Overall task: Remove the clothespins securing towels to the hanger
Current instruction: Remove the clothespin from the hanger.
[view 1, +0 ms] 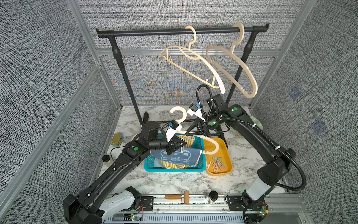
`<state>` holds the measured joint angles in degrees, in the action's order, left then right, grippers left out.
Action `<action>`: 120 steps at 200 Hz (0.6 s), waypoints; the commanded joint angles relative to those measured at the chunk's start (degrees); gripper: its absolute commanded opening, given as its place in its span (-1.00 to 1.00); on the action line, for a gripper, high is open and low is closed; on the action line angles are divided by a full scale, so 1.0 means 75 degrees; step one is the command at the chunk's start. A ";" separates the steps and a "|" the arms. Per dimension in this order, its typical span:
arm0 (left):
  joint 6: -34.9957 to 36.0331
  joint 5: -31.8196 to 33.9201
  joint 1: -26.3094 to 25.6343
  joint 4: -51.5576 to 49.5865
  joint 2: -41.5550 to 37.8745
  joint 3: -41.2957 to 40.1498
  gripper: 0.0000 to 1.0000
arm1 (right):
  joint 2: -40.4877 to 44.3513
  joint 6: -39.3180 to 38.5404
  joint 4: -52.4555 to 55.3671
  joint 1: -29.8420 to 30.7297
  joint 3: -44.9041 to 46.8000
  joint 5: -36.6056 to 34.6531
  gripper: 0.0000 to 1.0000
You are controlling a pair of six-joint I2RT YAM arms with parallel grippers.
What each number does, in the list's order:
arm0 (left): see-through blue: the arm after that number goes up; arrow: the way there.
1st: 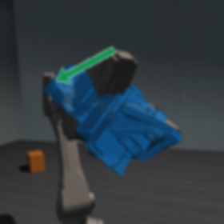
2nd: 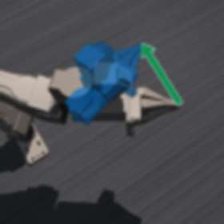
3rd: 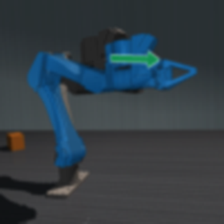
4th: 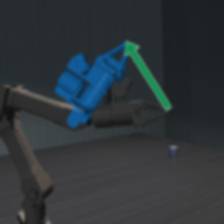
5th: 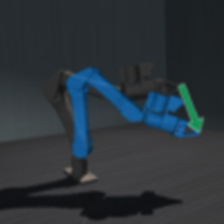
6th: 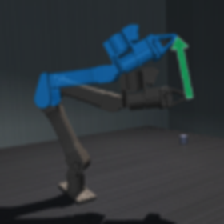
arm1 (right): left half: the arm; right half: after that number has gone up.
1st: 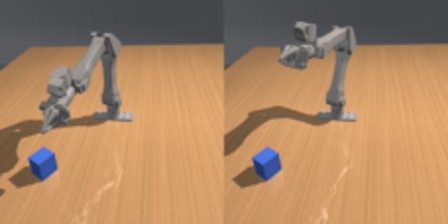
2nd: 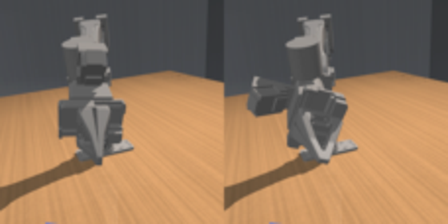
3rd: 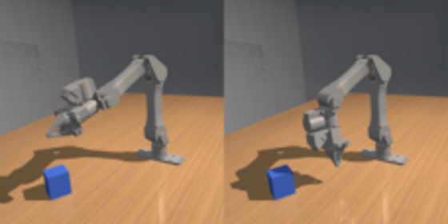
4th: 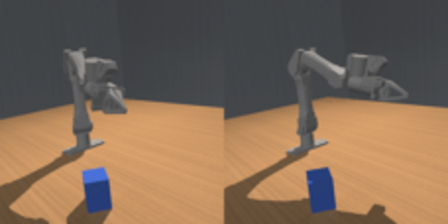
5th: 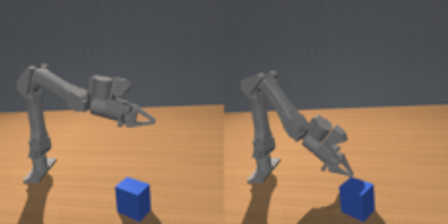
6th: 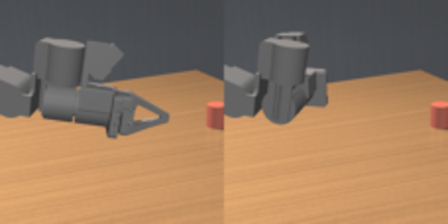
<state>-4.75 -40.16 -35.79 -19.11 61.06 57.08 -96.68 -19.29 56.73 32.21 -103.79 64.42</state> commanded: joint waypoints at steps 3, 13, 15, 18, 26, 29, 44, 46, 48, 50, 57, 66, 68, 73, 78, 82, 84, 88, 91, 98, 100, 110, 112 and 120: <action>-0.0028 -0.0188 0.0014 0.0111 0.0043 0.0007 -0.98 | 0.0018 -0.0044 -0.0186 0.0006 -0.0048 0.0351 -1.00; -0.0043 -0.0194 0.0017 0.0106 0.0050 0.0007 -1.00 | 0.0021 -0.0001 -0.0222 0.0001 -0.0049 0.0322 -1.00; -0.0039 -0.0198 0.0018 0.0104 0.0050 0.0007 -1.00 | 0.0023 0.0004 -0.0226 0.0005 -0.0048 0.0309 -1.00; -0.0045 -0.0200 0.0015 0.0106 0.0050 0.0007 -1.00 | 0.0024 0.0013 -0.0244 0.0006 -0.0048 0.0291 -1.00; -0.0056 -0.0194 0.0015 0.0105 0.0050 0.0007 -1.00 | 0.0019 0.0076 -0.0312 0.0003 -0.0026 0.0261 -1.00; -0.0063 -0.0183 0.0020 0.0110 0.0040 0.0010 -1.00 | 0.0023 0.0102 -0.0340 -0.0004 -0.0016 0.0239 -1.00; -0.0103 -0.0102 0.0016 0.0134 0.0014 0.0007 -1.00 | 0.0043 0.0192 -0.0462 0.0007 0.0013 0.0146 -1.00; -0.0104 -0.0090 0.0024 0.0134 0.0003 0.0010 -1.00 | 0.0055 0.0222 -0.0486 0.0001 0.0026 0.0127 -1.00; -0.0113 -0.0067 0.0025 0.0134 0.0006 0.0016 -1.00 | 0.0058 0.0244 -0.0509 -0.0001 0.0032 0.0108 -1.00; -0.0121 -0.0038 0.0026 0.0134 -0.0005 0.0018 -1.00 | 0.0068 0.0264 -0.0533 0.0002 0.0048 0.0094 -1.00; -0.0154 0.0086 0.0026 0.0133 -0.0018 0.0036 -1.00 | 0.0070 0.0336 -0.0617 -0.0002 0.0095 0.0035 -1.00; -0.0174 0.0210 0.0025 0.0133 -0.0055 0.0059 -1.00 | 0.0103 0.0486 -0.0778 0.0007 0.0153 -0.0091 -1.00; -0.0189 0.0242 0.0020 0.0143 -0.0055 0.0064 -1.00 | 0.0105 0.0521 -0.0837 0.0007 0.0169 -0.0119 -1.00; -0.0215 0.0310 0.0024 0.0149 -0.0080 0.0074 -1.00 | 0.0120 0.0600 -0.0933 0.0007 0.0213 -0.0182 -1.00; -0.0240 0.0360 0.0026 0.0157 -0.0090 0.0093 -1.00 | 0.0133 0.0670 -0.1010 0.0012 0.0243 -0.0267 -1.00; -0.0256 0.0419 0.0025 0.0141 -0.0096 0.0115 -1.00 | 0.0149 0.0751 -0.1093 0.0012 0.0275 -0.0364 -1.00; -0.0265 0.0450 0.0026 0.0145 -0.0095 0.0124 -1.00 | 0.0146 0.0792 -0.1141 0.0017 0.0290 -0.0416 -1.00; -0.0306 0.0506 0.0026 0.0136 -0.0096 0.0155 -1.00 | 0.0154 0.0892 -0.1249 0.0007 0.0329 -0.0516 -1.00; -0.0323 0.0520 0.0020 0.0135 -0.0104 0.0172 -1.00 | 0.0153 0.0950 -0.1314 0.0017 0.0346 -0.0574 -1.00; -0.0326 0.0552 0.0016 0.0123 -0.0114 0.0221 -1.00 | 0.0149 0.1042 -0.1411 0.0017 0.0383 -0.0753 -1.00; -0.0327 0.0577 0.0024 0.0123 -0.0114 0.0233 -1.00 | 0.0149 0.1085 -0.1444 0.0012 0.0393 -0.0792 -1.00; -0.0401 0.0689 0.0025 0.0125 -0.0137 0.0284 -1.00 | 0.0113 0.1196 -0.1539 0.0018 0.0419 -0.0941 -1.00; -0.0398 0.0708 0.0020 0.0118 -0.0137 0.0296 -1.00 | 0.0111 0.1214 -0.1546 0.0018 0.0414 -0.0956 -1.00; -0.0397 0.0802 0.0012 0.0092 -0.0162 0.0334 -1.00 | 0.0094 0.1318 -0.1623 0.0018 0.0424 -0.1051 -1.00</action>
<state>-6.61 -36.27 -35.57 -18.87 60.25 58.59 -95.81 -12.43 48.73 32.25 -100.79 59.79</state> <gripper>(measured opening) 0.130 0.080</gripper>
